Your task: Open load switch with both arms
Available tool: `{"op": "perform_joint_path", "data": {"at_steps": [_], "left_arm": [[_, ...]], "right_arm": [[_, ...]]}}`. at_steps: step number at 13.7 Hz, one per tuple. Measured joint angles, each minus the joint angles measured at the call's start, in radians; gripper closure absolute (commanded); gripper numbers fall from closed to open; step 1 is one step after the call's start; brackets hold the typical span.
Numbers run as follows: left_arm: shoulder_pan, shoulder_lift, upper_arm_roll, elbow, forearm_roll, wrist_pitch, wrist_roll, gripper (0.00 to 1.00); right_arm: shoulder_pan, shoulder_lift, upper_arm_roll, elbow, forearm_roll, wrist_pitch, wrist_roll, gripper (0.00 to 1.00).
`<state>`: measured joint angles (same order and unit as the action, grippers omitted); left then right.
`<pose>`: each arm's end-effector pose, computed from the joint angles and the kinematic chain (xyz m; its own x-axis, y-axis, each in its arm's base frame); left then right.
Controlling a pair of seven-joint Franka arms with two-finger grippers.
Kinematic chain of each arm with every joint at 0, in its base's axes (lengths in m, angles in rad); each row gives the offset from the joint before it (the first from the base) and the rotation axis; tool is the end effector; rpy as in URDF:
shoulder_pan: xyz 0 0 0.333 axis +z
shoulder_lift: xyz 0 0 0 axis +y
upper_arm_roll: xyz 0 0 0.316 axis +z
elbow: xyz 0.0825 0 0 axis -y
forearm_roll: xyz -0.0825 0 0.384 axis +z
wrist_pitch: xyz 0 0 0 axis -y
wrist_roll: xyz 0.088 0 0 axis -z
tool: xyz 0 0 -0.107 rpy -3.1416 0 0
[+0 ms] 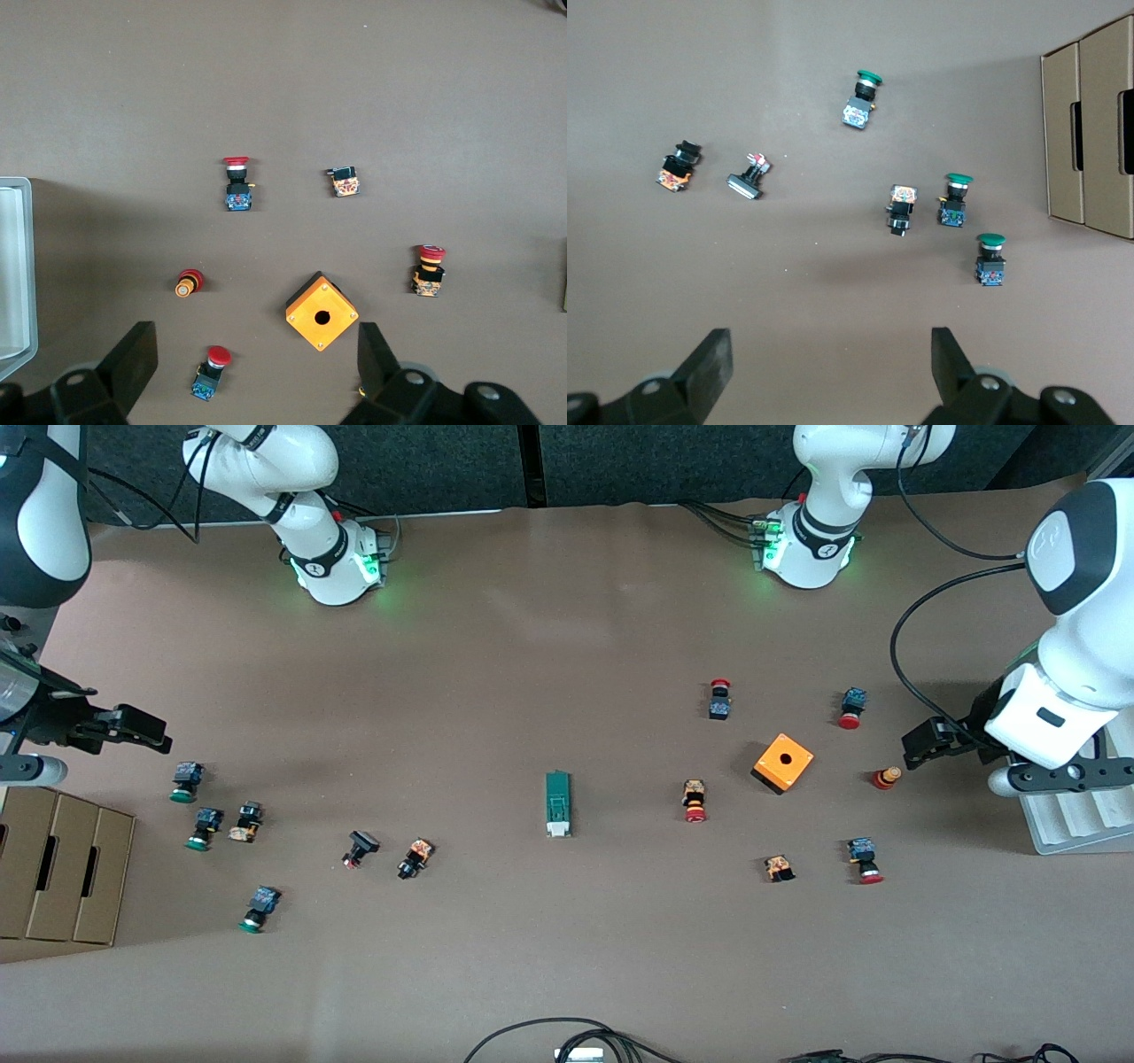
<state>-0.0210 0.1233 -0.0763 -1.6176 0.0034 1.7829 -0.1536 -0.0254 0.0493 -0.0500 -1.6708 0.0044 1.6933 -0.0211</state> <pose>0.6029 -0.0562 0.5498 0.9976 0.0566 0.0409 0.0561 -0.9983 0.0124 0.5735 -0.0423 0.5597 0.9981 -0.0548 -0.0267 -0.0549 -0.9985 -0.0024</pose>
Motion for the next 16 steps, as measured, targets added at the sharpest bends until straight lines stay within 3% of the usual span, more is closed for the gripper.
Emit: {"op": "perform_joint_path", "data": {"at_steps": [16], "left_arm": [[-0.003, 0.018, -0.012, 0.0, 0.027, 0.0, -0.053, 0.0]], "right_arm": [[-0.001, 0.02, 0.004, 0.002, 0.002, 0.0, 0.0, 0.0]]}}
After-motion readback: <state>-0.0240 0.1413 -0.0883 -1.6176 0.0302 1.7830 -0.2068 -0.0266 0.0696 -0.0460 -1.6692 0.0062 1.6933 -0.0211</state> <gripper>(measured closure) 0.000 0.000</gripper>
